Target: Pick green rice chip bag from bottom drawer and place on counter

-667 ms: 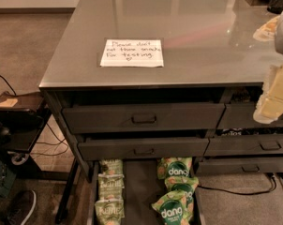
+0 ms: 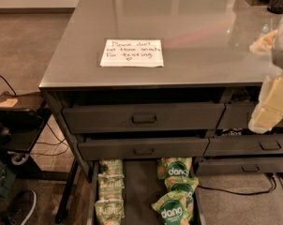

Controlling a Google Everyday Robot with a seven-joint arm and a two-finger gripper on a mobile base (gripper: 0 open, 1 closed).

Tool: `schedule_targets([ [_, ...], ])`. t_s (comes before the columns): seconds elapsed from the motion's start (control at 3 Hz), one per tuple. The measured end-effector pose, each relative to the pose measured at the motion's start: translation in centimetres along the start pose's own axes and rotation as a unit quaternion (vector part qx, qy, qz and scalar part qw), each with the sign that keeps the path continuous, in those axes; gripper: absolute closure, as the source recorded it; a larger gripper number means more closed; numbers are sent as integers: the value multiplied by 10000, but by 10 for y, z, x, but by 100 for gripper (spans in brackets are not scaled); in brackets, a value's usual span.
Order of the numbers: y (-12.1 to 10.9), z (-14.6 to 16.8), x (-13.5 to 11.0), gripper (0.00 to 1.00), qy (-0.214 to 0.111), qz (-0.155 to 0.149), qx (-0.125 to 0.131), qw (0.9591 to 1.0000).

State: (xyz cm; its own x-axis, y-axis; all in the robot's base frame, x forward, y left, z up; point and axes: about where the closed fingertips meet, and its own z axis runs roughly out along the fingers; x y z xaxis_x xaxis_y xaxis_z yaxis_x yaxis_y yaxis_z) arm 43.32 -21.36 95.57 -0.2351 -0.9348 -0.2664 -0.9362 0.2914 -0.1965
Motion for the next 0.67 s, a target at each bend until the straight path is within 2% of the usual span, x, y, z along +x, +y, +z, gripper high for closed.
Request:
schedule_targets([
  [0.33,21,46,8,0,-524,235,-367,9977],
  [0.67,47,116,24,0,-1147,617,-679,9891],
])
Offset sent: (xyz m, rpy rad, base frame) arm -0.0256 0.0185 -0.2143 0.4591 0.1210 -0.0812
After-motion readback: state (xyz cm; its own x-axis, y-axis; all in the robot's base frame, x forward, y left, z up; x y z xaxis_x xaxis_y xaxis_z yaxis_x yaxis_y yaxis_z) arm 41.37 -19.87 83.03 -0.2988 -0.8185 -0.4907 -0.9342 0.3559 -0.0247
